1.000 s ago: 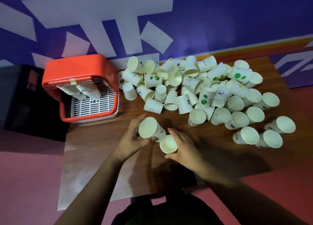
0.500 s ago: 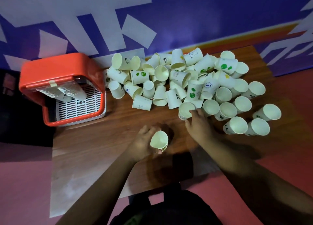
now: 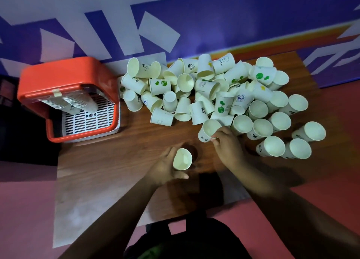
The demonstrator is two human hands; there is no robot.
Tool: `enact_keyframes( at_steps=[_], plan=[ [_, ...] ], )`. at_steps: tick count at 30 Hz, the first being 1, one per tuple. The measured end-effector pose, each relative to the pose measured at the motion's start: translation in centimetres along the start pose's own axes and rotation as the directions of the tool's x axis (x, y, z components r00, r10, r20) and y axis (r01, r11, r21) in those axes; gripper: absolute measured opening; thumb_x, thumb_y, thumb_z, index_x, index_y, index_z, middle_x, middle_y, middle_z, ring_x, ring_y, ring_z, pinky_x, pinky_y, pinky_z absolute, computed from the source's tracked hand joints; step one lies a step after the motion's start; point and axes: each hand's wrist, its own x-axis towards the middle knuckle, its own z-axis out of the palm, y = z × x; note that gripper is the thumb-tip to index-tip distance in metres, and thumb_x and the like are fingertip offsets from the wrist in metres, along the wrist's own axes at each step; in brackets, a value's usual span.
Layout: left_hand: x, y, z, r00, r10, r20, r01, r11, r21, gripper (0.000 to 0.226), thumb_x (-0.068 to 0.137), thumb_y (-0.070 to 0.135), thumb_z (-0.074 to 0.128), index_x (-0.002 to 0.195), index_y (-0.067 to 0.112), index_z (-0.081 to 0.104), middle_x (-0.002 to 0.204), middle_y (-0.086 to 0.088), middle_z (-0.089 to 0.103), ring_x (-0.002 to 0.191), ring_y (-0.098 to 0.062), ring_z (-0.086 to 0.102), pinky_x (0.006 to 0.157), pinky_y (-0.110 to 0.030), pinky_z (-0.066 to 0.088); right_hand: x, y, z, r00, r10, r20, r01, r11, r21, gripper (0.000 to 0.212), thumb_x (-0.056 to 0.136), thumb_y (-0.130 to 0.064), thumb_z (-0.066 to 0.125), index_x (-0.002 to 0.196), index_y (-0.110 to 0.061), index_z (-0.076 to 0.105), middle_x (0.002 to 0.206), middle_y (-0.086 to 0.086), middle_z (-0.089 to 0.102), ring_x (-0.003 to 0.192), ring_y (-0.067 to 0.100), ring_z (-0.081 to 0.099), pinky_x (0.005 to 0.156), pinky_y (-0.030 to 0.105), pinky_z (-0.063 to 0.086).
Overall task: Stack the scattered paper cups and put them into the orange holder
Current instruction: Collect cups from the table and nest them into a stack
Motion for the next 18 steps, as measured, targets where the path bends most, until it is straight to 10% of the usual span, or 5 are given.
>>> enact_keyframes(
  at_steps=[4,7,14,18],
  plan=[
    [1.5,-1.3,-3.2,0.980,-0.152,-0.128,0.137,0.984,-0.115,0.087,0.072,0.070,0.070,0.145,0.031,0.040,0.139,0.005,0.044,0.136,-0.014,0.038,0.112,-0.037,0.035,-1.5,-1.7,-2.4,0.979,-0.021,-0.204,0.058,0.982,0.177,0.011,0.071,-0.012,0.082,0.077,-0.013,0.073,0.115,0.009,0.054,0.106,0.023,0.055,0.092,0.026,0.044],
    [4.2,-2.2,-5.7,0.904,-0.261,-0.339,0.245,0.965,-0.092,0.054,0.089,0.045,0.069,0.130,0.014,0.053,0.125,-0.008,0.055,0.124,-0.029,0.052,0.104,-0.040,0.044,-2.2,-3.5,-3.7,0.974,-0.038,-0.223,0.109,0.942,0.319,0.013,0.069,-0.020,0.080,0.068,-0.014,0.069,0.127,0.011,0.052,0.114,0.023,0.056,0.091,0.015,0.043],
    [9.7,-4.3,-9.3,0.801,-0.534,-0.270,0.483,0.843,-0.235,0.069,0.090,0.044,0.065,0.143,0.009,0.039,0.134,-0.021,0.058,0.117,-0.039,0.061,0.098,-0.051,0.052,-4.4,-7.0,-5.1,0.988,-0.140,0.065,0.101,0.904,0.416,0.019,0.080,-0.028,0.076,0.071,-0.019,0.062,0.145,-0.002,0.043,0.128,0.005,0.045,0.099,0.012,0.036],
    [10.9,-3.6,-9.3,0.826,-0.537,-0.172,0.465,0.821,-0.330,0.031,0.099,0.024,0.055,0.127,0.011,0.055,0.131,-0.022,0.060,0.114,-0.040,0.064,0.085,-0.043,0.058,-4.5,-7.5,-3.9,0.977,-0.072,0.200,0.000,0.941,0.339,0.022,0.078,-0.035,0.077,0.090,-0.019,0.067,0.144,-0.011,0.041,0.128,0.006,0.043,0.105,0.022,0.036]
  ],
)
